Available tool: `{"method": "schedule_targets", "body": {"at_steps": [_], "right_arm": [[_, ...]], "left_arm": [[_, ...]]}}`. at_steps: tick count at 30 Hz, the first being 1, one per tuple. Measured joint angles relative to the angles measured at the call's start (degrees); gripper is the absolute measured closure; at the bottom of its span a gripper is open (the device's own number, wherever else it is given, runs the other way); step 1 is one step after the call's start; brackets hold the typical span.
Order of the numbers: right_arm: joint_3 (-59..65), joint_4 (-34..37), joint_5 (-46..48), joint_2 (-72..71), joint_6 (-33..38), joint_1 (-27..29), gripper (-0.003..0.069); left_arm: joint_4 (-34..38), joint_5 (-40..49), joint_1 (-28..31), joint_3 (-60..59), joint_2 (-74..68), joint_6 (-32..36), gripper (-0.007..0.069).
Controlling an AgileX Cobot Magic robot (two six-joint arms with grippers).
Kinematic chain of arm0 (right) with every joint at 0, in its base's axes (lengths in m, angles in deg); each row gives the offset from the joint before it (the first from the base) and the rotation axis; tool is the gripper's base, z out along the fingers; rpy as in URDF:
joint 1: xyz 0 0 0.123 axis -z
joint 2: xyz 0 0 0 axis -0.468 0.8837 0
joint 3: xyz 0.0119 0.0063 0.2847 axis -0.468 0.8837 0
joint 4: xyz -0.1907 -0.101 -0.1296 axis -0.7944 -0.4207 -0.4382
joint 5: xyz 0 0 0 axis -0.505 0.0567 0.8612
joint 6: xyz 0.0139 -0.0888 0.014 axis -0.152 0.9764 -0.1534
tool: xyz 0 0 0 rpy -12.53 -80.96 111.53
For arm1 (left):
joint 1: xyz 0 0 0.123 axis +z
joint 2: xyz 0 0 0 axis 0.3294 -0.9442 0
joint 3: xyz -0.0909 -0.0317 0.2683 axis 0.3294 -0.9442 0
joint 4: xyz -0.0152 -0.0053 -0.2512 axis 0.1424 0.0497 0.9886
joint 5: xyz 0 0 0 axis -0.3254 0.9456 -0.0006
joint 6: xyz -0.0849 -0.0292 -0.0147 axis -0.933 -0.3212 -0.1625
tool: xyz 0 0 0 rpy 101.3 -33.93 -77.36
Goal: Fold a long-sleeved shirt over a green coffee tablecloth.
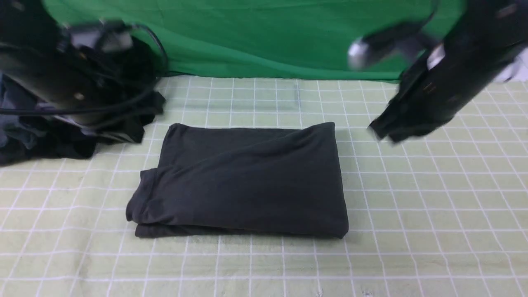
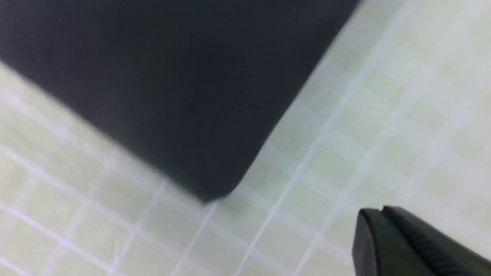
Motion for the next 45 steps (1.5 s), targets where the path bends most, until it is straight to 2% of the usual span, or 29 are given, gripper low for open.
{"method": "schedule_targets", "body": {"at_steps": [5, 6, 7, 9, 12, 16, 22, 26, 32, 45], "right_arm": [[4.68, -0.34, -11.82, -20.51, -0.17, 0.06, 0.0659], [7.52, -0.39, -16.65, -25.72, -0.20, 0.06, 0.0658], [7.97, -0.39, -16.65, -26.60, -0.20, 0.06, 0.0658], [14.05, -0.47, -26.27, -36.93, -0.20, 0.06, 0.0659], [21.56, -0.46, -35.04, -46.38, 0.12, 0.06, 0.0659], [40.87, -0.46, -52.13, -66.18, 2.32, 0.06, 0.0659], [56.25, -0.80, -66.04, -82.51, 3.71, 0.06, 0.0659], [58.78, -0.80, -69.00, -86.77, 7.05, 0.06, 0.0641], [58.83, -0.80, -70.63, -87.00, 7.54, 0.06, 0.0599], [58.83, -0.80, -70.48, -87.00, 7.54, 0.06, 0.0572]], "left_arm": [[4.36, -0.99, 0.00, -5.89, 18.04, 0.91, 0.0630], [4.86, -1.72, 0.00, -7.68, 21.97, 0.91, 0.0630], [4.99, -1.86, 0.00, -8.07, 22.75, 0.91, 0.0630], [5.89, -3.88, 0.00, -12.69, 32.35, 0.91, 0.0629], [5.88, -6.30, 0.00, -18.80, 41.98, 0.91, 0.0629], [5.97, -11.33, 0.00, -29.54, 59.65, 0.91, 0.0629], [6.02, -19.30, 0.00, -41.72, 75.66, 0.91, 0.0629], [6.15, -24.99, 0.00, -46.65, 79.69, 0.91, 0.0629], [6.68, -29.98, 0.00, -48.39, 80.05, 0.91, 0.0627], [6.47, -30.52, 0.00, -48.46, 80.05, 1.34, 0.0627]]}}
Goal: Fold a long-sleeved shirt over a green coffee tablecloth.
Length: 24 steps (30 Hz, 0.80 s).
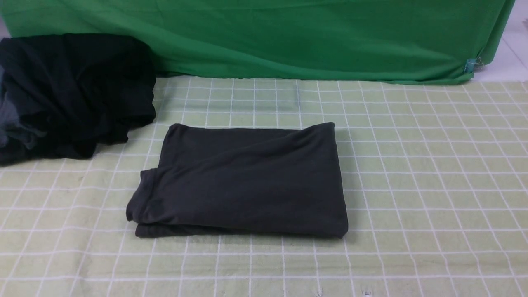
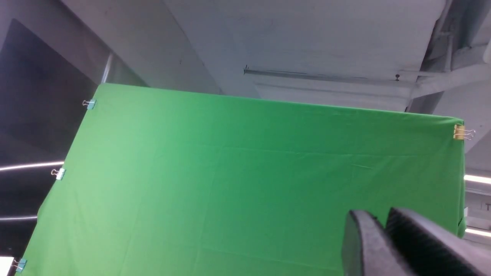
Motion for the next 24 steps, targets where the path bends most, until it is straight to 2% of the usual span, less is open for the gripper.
{"method": "schedule_targets", "body": {"at_steps": [7, 11, 15, 18, 24], "right_arm": [[0.00, 0.00, 0.02, 0.00, 0.00, 0.00, 0.0554], [0.00, 0.00, 0.07, 0.00, 0.00, 0.00, 0.0545], [0.00, 0.00, 0.07, 0.00, 0.00, 0.00, 0.0538], [0.00, 0.00, 0.13, 0.00, 0.00, 0.00, 0.0533], [0.00, 0.00, 0.31, 0.00, 0.00, 0.00, 0.0522]], "left_arm": [[-0.46, 0.00, 0.00, 0.00, 0.00, 0.06, 0.0623], [-5.43, -0.13, 0.60, -1.12, 0.06, 1.10, 0.0623], [-9.65, -1.05, 4.52, -5.52, 1.32, 1.26, 0.0623], [-12.40, -4.42, 8.43, -13.22, 1.56, 1.26, 0.0623], [-14.66, -9.29, 8.94, -24.49, 1.56, 1.30, 0.0623]]}}
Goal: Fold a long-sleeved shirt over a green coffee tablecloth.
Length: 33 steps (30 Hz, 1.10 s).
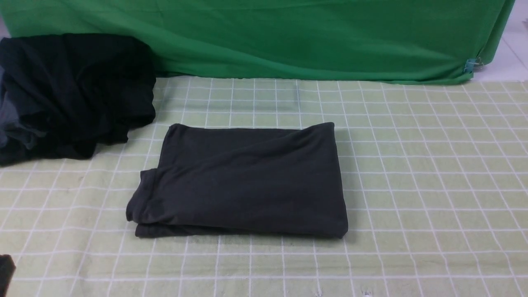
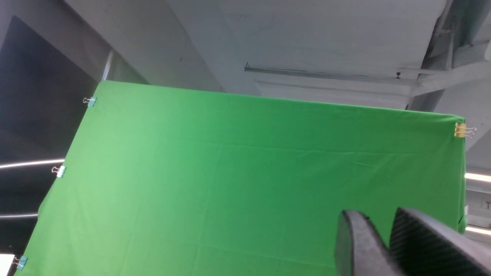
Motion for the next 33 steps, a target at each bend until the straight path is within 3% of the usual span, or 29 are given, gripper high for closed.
{"method": "schedule_targets", "body": {"at_steps": [10, 31, 33], "right_arm": [[0.00, 0.00, 0.17, 0.00, 0.00, 0.00, 0.0510], [0.00, 0.00, 0.33, 0.00, 0.06, 0.00, 0.0470], [0.00, 0.00, 3.78, 0.00, 0.42, 0.61, 0.0467]], "left_arm": [[0.18, -4.50, 0.00, -1.78, 0.00, 0.44, 0.0623], [0.18, -4.50, 0.00, -1.78, 0.00, 0.84, 0.0622], [0.18, -4.55, 0.00, -1.78, 0.00, 0.99, 0.0622]]}}
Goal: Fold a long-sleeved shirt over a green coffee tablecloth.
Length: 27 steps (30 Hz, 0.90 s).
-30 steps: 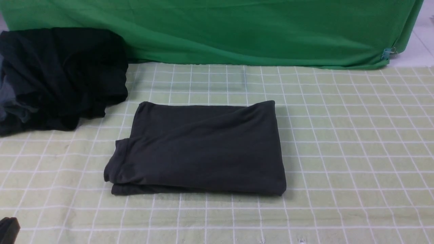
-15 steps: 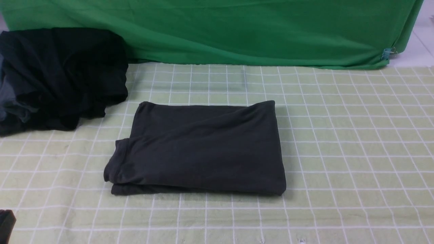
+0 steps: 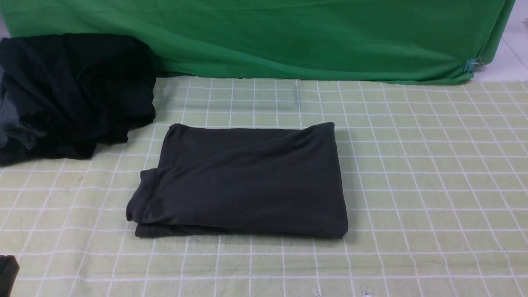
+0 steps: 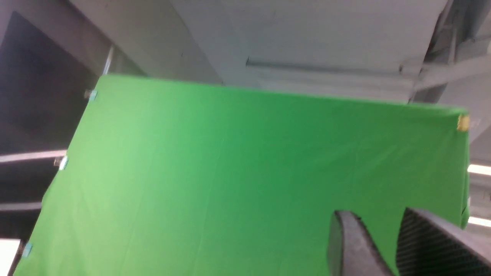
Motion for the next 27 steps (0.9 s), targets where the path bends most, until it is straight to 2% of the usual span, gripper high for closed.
{"method": "schedule_targets", "body": {"at_steps": [1, 3, 5, 8, 9, 10, 12, 15, 18, 27], "right_arm": [[0.00, 0.00, 0.45, 0.00, 0.00, 0.18, 0.0466], [0.73, 0.00, 7.39, 0.00, 1.09, 4.82, 0.0462], [1.71, 0.00, 9.44, 0.00, 1.30, 7.39, 0.0461], [8.84, 0.00, 13.50, 0.17, 1.41, 18.40, 0.0452], [9.90, 0.00, 13.63, 0.17, 1.41, 18.97, 0.0452], [13.25, 0.00, 14.31, 0.19, 1.43, 22.53, 0.0449], [20.40, 0.00, 14.88, 0.23, 1.15, 26.15, 0.0448], [26.59, 0.00, 17.57, 0.23, -0.42, 27.71, 0.0442], [27.60, 0.00, 20.43, 0.26, -2.09, 27.95, 0.0435], [27.60, 0.00, 20.42, 0.26, -3.21, 27.95, 0.0422]], "left_arm": [[0.00, 0.00, 0.00, 0.00, 0.00, 0.00, 0.0622], [0.00, 0.00, 0.00, 0.00, 0.00, 0.13, 0.0622], [0.00, 0.00, 0.00, 0.00, 0.00, 0.13, 0.0622], [0.00, 0.00, 0.00, 0.00, 0.00, 0.13, 0.0622], [0.00, 0.00, 0.00, 0.00, 0.00, 0.13, 0.0622], [0.00, 0.00, 0.00, 0.00, 0.00, 0.13, 0.0622], [0.00, 0.00, 0.00, 0.00, 0.00, 0.13, 0.0622], [0.00, -0.06, 0.00, 0.00, 0.00, 0.13, 0.0622], [0.00, -0.07, 0.00, 0.00, 0.00, 0.13, 0.0622], [0.00, -0.16, 0.00, 0.00, 0.06, 0.08, 0.0615]]}}
